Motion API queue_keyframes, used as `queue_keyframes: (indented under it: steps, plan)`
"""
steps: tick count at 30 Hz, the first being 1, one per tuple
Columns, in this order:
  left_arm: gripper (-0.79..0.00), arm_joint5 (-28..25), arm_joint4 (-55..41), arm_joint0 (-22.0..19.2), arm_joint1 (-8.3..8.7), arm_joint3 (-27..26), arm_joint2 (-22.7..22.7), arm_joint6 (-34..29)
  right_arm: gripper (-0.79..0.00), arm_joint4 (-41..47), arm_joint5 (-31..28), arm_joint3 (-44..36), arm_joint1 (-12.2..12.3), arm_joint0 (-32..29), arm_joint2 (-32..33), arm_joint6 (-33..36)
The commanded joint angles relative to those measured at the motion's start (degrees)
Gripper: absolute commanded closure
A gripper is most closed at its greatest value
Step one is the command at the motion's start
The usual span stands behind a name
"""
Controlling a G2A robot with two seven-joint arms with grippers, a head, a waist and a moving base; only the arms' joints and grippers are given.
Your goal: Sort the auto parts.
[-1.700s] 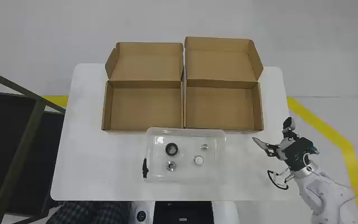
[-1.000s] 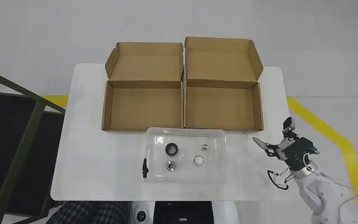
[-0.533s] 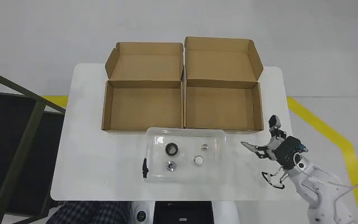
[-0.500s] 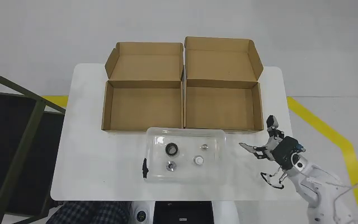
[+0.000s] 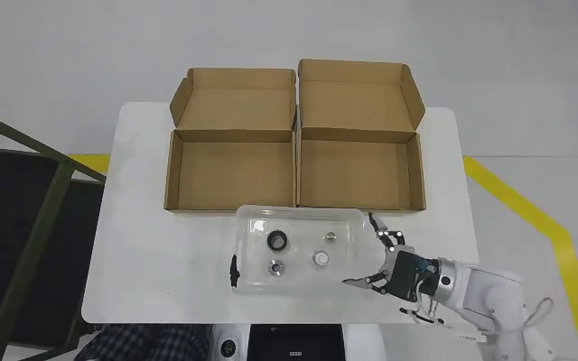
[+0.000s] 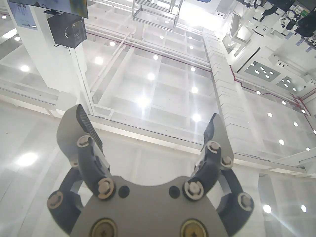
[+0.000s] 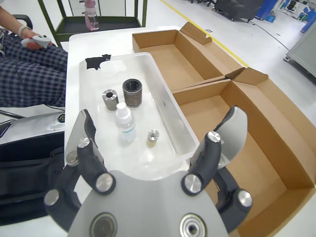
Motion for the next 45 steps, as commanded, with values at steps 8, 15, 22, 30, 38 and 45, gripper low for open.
queue_keyframes:
  steps: [8,15,22,30,38,45]
  plan:
    - [-0.785,0.00,0.00,0.00,0.00,0.00,0.00,0.00,-0.785,-3.88,1.10,0.87,0.16,3.75,-7.88,4.73]
    - [-0.785,0.00,0.00,0.00,0.00,0.00,0.00,0.00,-0.785,-4.82,2.82,2.47,0.32,6.03,-10.06,8.00]
    - [-0.785,0.00,0.00,0.00,0.00,0.00,0.00,0.00,-0.785,-5.23,3.80,3.28,0.42,7.77,-12.73,12.05]
    - [-0.785,0.00,0.00,0.00,0.00,0.00,0.00,0.00,-0.785,-4.48,4.10,5.29,0.54,9.83,-15.13,15.93]
    - [-0.785,0.00,0.00,0.00,0.00,0.00,0.00,0.00,-0.659,-4.27,3.92,6.20,0.81,10.86,-16.62,17.96]
    - [-0.785,0.00,0.00,0.00,0.00,0.00,0.00,0.00,-0.486,-4.83,3.75,7.07,1.11,11.37,-17.63,18.62]
